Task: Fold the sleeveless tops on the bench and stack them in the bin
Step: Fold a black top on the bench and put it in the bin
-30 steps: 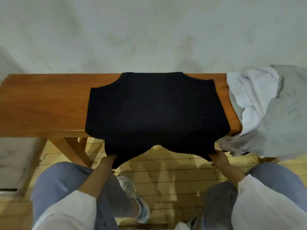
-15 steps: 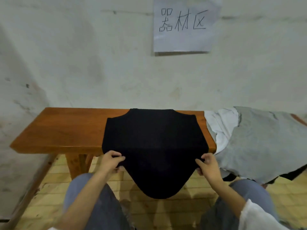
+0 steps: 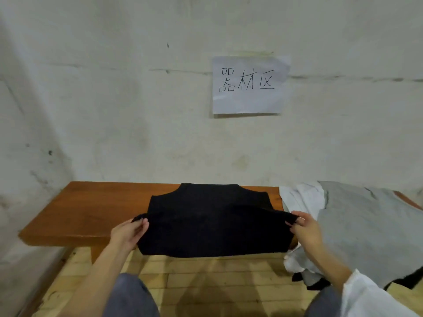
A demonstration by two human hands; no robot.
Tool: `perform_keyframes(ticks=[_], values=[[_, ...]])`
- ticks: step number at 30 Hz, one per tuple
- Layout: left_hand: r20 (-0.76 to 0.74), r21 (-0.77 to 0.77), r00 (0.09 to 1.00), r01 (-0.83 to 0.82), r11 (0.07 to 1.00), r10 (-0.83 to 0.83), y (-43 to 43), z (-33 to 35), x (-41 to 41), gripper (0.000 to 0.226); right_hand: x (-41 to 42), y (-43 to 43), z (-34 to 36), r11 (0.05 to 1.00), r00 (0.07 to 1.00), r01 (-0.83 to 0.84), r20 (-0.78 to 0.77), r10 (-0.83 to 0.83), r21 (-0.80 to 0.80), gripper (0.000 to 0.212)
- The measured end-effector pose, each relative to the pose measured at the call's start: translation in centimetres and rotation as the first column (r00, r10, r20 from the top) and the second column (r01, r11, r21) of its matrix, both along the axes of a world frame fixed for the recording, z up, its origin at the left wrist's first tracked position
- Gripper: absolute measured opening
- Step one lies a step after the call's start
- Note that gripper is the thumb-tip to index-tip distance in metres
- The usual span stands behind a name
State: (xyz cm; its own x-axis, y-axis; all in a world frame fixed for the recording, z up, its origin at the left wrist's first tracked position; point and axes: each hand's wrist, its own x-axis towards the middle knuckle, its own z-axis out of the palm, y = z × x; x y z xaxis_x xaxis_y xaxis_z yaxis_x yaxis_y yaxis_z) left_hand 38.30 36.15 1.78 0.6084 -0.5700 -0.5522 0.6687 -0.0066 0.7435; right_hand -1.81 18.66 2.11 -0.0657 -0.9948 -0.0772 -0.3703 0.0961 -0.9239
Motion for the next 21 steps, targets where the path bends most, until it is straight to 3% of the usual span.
perform_keyframes(ticks=[2,4,8,11,15,21], values=[[0.152,0.124,0.988,-0.031,0.992,0.012,0.2,-0.3,-0.1,0.014,0.1,0.3,-0.4,0.997,0.992,-0.033,-0.123,0.024,-0.073,0.014],[0.412,0.236,0.91,-0.065,0.97,-0.04,0.2,-0.2,-0.7,0.006,0.4,0.4,-0.4,0.992,0.994,0.008,-0.111,-0.022,-0.128,0.009],[0.799,0.22,0.594,-0.142,0.965,-0.094,-0.3,0.0,-0.6,0.013,1.3,-0.2,-0.5,0.966,0.988,0.101,-0.088,-0.125,-0.24,0.032],[0.857,0.17,0.509,-0.134,0.976,-0.08,-1.3,0.0,-0.6,0.018,2.1,-0.9,-0.5,0.943,0.979,0.116,-0.127,-0.162,-0.311,0.04],[0.899,0.067,0.438,-0.134,0.989,-0.002,-2.7,0.4,-2.3,0.015,2.8,-1.5,-0.5,0.924,0.977,0.137,-0.107,-0.186,-0.356,0.027],[0.891,-0.05,0.418,-0.294,0.955,0.175,-7.0,1.0,-0.3,0.019,4.3,-5.5,0.9,0.905,0.979,0.189,-0.002,-0.205,-0.38,0.026]])
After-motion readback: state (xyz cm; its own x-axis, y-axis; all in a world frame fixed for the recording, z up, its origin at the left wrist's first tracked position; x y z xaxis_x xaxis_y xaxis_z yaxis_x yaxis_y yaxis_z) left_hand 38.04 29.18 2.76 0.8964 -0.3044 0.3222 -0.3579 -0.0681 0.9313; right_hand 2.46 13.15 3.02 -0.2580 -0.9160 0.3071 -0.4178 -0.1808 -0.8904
